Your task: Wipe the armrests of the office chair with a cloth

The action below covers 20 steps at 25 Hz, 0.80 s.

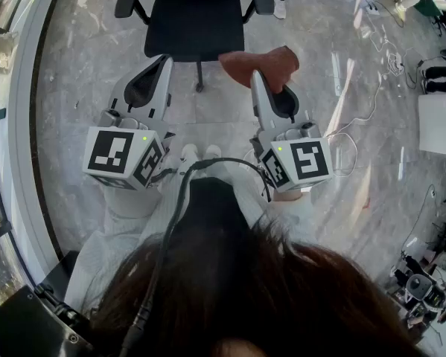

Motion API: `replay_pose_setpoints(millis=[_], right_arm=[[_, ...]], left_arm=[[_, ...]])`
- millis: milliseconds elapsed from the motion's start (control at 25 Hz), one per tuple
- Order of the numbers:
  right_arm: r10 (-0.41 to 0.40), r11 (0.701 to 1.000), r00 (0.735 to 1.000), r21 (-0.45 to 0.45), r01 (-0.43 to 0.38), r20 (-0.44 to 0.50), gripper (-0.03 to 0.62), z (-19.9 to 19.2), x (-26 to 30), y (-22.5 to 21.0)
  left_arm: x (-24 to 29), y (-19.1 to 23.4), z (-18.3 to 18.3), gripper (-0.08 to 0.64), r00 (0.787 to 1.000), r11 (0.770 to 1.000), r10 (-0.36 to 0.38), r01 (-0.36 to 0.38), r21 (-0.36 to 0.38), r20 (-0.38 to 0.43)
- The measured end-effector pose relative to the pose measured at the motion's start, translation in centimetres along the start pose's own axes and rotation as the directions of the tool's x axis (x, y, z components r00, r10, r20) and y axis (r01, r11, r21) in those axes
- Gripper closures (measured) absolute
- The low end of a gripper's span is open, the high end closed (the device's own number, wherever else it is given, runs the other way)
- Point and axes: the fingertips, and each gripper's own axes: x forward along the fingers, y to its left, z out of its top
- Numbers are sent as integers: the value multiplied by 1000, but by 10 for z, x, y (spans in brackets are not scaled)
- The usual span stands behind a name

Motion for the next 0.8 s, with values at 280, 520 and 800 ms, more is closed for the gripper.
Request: replay_pose_setpoints(millis=[280,520,800], right_arm=[[3,1000,1000,15,-3,3,555,3,6,-7],[3,998,1000,56,-4,27,554,2,4,-22],[-8,995,1000,101,9,-3,554,-4,14,-52]], left_arm=[[8,0,2,557,1000,1000,9,-9,-1,-11],[8,3,-1,557,999,999,50,-50,-9,-6],[22,19,0,557,995,995,98,-99,-33,-21]])
